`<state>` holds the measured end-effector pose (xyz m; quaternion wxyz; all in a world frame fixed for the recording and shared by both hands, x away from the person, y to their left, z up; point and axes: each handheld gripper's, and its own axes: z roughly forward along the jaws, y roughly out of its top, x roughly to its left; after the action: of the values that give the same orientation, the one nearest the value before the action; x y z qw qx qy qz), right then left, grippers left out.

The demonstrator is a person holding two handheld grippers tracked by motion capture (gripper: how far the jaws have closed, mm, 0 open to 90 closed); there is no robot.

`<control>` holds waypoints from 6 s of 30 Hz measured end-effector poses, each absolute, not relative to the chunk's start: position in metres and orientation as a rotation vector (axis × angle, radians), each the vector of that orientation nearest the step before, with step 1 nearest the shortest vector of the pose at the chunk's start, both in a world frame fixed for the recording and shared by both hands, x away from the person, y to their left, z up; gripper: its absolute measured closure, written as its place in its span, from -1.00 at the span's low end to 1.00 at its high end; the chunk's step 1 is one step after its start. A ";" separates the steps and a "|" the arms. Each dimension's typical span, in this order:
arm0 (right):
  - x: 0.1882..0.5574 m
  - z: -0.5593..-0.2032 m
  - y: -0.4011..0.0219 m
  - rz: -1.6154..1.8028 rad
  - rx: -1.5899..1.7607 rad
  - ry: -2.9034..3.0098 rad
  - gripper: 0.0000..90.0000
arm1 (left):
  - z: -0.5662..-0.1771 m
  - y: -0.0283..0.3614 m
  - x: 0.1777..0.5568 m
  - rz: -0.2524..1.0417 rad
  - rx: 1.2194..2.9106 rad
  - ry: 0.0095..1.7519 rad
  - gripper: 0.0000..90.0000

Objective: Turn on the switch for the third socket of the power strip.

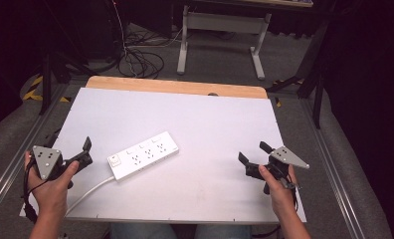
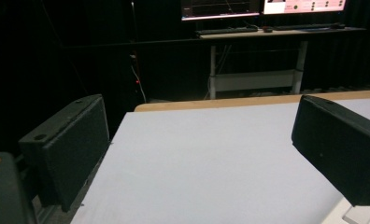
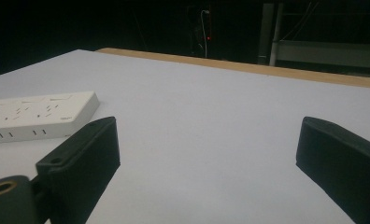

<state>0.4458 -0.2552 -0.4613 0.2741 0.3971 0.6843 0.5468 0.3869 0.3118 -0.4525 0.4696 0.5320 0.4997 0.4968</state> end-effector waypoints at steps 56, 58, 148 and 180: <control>0.447 -0.463 -0.253 1.463 1.067 1.868 -0.84 | -0.452 0.318 0.385 1.168 1.313 1.210 0.76; 0.447 -0.463 -0.253 1.464 1.067 1.868 -0.84 | -0.452 0.318 0.385 1.168 1.315 1.208 0.79; 0.441 -0.464 -0.258 1.459 1.078 1.874 -0.83 | -0.451 0.239 0.422 0.925 1.631 0.895 0.99; 0.442 -0.465 -0.259 1.455 1.083 1.871 -0.83 | -0.449 0.217 0.435 0.887 1.683 0.870 0.99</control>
<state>0.4423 -0.2593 -0.4646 0.2645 0.4008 0.6924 0.5385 0.4351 0.2170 -0.4485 0.5008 0.6964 0.3600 0.3670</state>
